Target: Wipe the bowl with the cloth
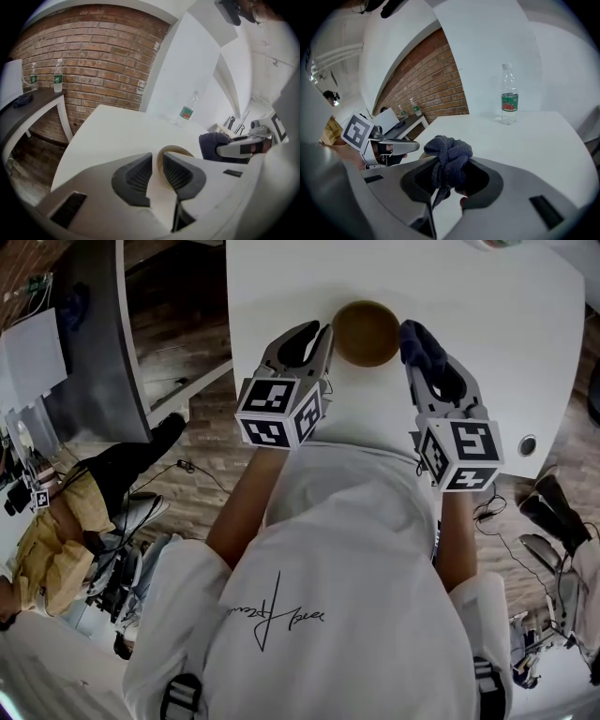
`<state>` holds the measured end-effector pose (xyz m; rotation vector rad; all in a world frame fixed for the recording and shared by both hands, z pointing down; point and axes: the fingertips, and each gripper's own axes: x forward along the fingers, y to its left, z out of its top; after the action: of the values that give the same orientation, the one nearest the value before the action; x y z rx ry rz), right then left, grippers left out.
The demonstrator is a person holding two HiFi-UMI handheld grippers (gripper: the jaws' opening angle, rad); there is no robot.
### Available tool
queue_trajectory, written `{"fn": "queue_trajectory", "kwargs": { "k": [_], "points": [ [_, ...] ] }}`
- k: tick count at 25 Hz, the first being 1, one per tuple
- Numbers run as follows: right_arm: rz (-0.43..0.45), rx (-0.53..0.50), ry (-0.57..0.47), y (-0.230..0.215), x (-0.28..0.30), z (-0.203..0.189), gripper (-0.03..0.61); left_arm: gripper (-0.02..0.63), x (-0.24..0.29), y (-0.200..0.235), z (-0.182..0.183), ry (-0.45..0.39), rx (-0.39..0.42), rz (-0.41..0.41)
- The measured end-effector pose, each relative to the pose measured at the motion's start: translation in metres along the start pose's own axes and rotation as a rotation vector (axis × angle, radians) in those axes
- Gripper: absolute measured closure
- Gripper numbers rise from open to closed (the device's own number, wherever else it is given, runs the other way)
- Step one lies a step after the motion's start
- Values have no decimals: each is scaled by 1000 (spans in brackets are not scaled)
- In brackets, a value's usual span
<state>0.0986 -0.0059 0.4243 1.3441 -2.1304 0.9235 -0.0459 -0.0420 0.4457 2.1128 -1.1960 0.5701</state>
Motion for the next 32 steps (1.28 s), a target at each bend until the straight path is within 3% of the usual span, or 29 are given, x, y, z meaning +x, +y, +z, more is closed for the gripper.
{"fn": "queue_trajectory", "kwargs": {
  "k": [6,21,29,32],
  "points": [
    [-6,-11,14,17,2,0,476,526,-7,5,-3,19,12,-14],
    [2,-2,39,3,3,-6,475,511,19,-14,-9,61,19,-44],
    [6,0,52,-1,3,-13,474,542,27,-22,-18,80,32,-64],
    [3,-7,56,-1,2,-13,474,588,26,-20,-17,74,37,-51]
  ]
}}
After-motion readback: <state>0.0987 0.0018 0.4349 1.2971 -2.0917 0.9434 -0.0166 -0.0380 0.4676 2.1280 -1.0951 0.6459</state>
